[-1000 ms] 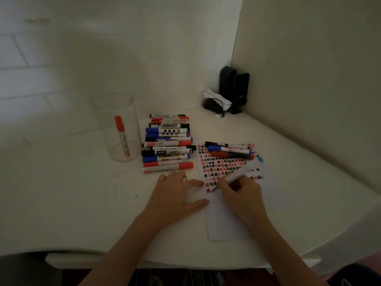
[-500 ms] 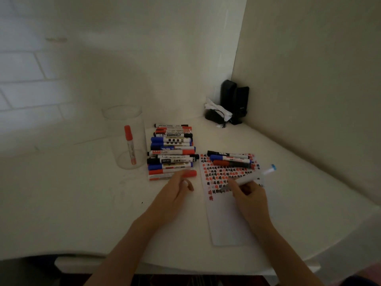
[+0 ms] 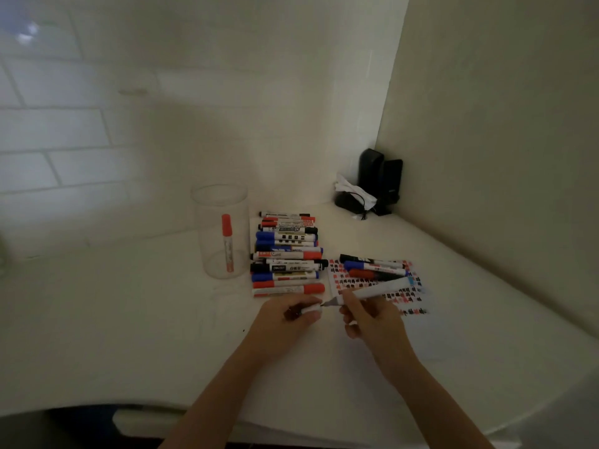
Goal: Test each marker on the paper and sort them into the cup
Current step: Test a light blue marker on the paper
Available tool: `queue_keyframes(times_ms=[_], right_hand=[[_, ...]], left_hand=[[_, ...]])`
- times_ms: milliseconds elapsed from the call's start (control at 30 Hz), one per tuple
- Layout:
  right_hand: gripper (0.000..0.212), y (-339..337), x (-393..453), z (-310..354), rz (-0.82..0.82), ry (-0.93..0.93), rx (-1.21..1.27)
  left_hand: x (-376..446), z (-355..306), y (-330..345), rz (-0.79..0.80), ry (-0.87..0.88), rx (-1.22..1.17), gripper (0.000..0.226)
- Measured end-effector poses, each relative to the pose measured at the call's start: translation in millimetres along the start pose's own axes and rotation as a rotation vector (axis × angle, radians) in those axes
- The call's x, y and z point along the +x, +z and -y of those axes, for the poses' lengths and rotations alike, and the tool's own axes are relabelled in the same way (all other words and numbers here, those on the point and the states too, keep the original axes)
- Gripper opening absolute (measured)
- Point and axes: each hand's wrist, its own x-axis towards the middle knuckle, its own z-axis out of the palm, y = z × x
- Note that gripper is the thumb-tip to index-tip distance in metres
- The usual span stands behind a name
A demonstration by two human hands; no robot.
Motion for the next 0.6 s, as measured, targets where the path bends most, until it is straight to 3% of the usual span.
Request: queue_keyframes(times_ms=[300, 600], right_hand=[[0.011, 13, 0, -3, -0.01, -0.012, -0.066], [0.014, 16, 9, 6, 0.11, 0.038, -0.011]], left_hand=[[2, 5, -1, -0.011, 0.015, -0.042, 0.018], [1, 5, -7, -0.027, 0.052, -0.161, 0.014]])
